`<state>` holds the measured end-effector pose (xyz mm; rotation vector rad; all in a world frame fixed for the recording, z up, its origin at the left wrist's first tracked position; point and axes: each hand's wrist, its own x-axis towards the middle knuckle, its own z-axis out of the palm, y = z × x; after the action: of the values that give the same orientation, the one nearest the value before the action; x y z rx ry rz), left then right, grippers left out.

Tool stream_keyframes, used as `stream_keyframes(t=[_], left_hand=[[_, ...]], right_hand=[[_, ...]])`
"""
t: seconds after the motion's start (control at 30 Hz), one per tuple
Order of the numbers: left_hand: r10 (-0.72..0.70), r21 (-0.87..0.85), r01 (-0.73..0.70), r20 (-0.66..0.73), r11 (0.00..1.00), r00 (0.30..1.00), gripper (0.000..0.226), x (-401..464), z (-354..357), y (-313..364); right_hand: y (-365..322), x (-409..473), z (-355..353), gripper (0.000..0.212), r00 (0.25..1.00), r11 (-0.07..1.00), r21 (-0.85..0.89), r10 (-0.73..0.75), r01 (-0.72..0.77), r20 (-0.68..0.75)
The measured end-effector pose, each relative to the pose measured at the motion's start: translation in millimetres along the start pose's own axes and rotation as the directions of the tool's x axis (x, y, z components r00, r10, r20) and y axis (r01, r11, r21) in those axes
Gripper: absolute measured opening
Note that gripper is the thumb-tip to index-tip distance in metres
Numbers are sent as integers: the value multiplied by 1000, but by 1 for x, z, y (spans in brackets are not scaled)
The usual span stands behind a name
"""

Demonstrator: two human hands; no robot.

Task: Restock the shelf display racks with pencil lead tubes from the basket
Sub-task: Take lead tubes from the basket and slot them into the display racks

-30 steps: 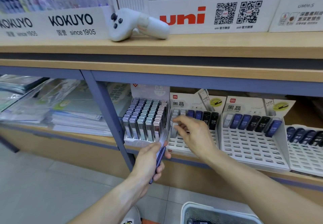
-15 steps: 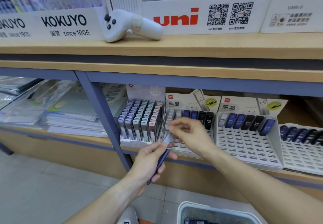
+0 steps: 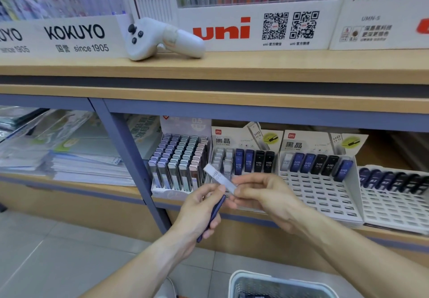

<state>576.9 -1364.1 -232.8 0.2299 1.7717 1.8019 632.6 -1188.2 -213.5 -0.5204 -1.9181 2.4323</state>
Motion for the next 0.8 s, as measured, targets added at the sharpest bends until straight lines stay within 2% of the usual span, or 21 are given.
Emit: stream_keyframes(t=[0.07,0.23,0.37,0.43,0.53,0.63,0.8], left_hand=[[12,40,-12,15,999,1000,24,2,3,-4],[47,192,-53,39,980,998,23,12,5,-7],[52,413,-98,122,905,991,30,19,4,-14],[40,456,-93,124,885,991,33,18,3,-17],[58,385,-65,28,921,998,25,16,3,-10],[-36,213,62,-127,975,991,25,17,-2,-3],[-107,-68,96,-193,993,975,29,21,-4,-3]], right_hand=[[5,-3,0,26,1000,998,-63,-6,5,-7],[6,0,-6,25,999,937,-348,-29,18,-26],[5,7,-8,33,975,876,-450,-218,172,-52],[6,11,-6,32,955,841,-485,-294,239,-39],[9,18,-3,29,920,811,-504,-385,297,-78],[11,26,0,29,859,753,-554,-496,356,-123],[12,37,3,25,756,584,-681,-651,442,-67]])
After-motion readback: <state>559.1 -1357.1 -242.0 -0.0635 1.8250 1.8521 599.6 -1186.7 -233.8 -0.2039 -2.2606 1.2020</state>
